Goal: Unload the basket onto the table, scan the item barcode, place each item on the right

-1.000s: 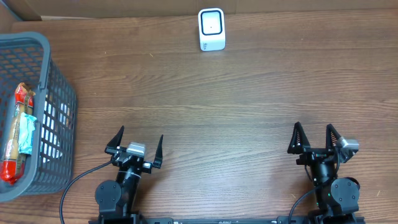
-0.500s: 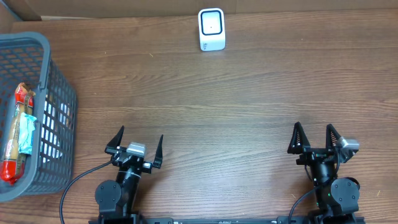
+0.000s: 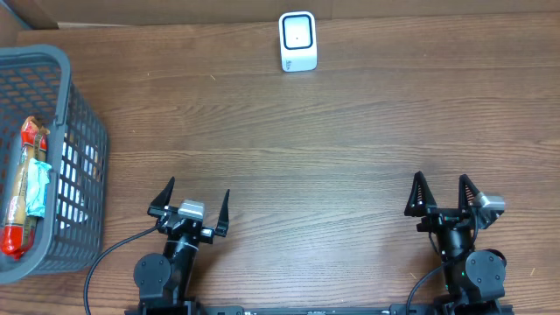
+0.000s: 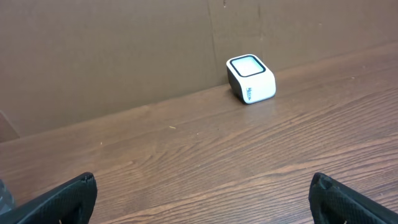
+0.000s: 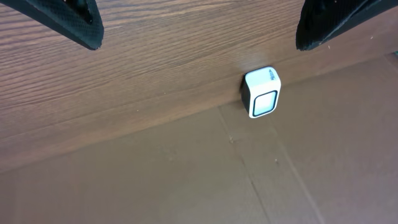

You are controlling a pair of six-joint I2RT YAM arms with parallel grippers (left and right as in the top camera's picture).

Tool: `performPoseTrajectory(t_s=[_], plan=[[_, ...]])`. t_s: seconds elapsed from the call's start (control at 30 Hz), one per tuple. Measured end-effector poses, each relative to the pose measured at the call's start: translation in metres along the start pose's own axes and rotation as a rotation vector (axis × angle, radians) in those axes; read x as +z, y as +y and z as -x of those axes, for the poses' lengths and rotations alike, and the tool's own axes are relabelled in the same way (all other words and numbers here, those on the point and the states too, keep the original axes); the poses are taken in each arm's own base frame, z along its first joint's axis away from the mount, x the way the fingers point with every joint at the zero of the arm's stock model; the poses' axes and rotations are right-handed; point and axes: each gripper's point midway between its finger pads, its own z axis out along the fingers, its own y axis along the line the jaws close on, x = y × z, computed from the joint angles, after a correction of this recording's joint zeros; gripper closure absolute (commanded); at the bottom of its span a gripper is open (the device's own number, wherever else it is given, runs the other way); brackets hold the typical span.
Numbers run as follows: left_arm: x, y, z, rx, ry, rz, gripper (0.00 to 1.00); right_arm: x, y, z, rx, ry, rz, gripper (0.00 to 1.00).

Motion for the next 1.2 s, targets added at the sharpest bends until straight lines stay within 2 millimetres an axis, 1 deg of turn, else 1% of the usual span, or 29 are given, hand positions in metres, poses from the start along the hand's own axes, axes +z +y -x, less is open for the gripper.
performPoseTrajectory(t_s=[0.47, 0.83, 0.9, 1.07, 1.2], plan=[[0.0, 0.0, 0.0, -0.002, 0.0, 0.0, 0.0, 0.0, 0.0, 0.0, 0.0, 0.0, 0.0, 0.0], [0.0, 0.001, 0.001, -0.061, -0.001, 0.007, 0.0, 0.0, 0.0, 0.0, 0.0, 0.0, 0.0, 0.0], [-0.001, 0.002, 0.004, -0.06, -0.007, 0.008, 0.0, 0.0, 0.0, 0.0, 0.0, 0.0, 0.0, 0.0], [-0.004, 0.004, 0.022, -0.069, -0.041, 0.013, 0.0, 0.0, 0.0, 0.0, 0.0, 0.0, 0.0, 0.0], [-0.007, 0.006, 0.032, -0.083, -0.05, 0.015, 0.0, 0.0, 0.0, 0.0, 0.0, 0.0, 0.0, 0.0]])
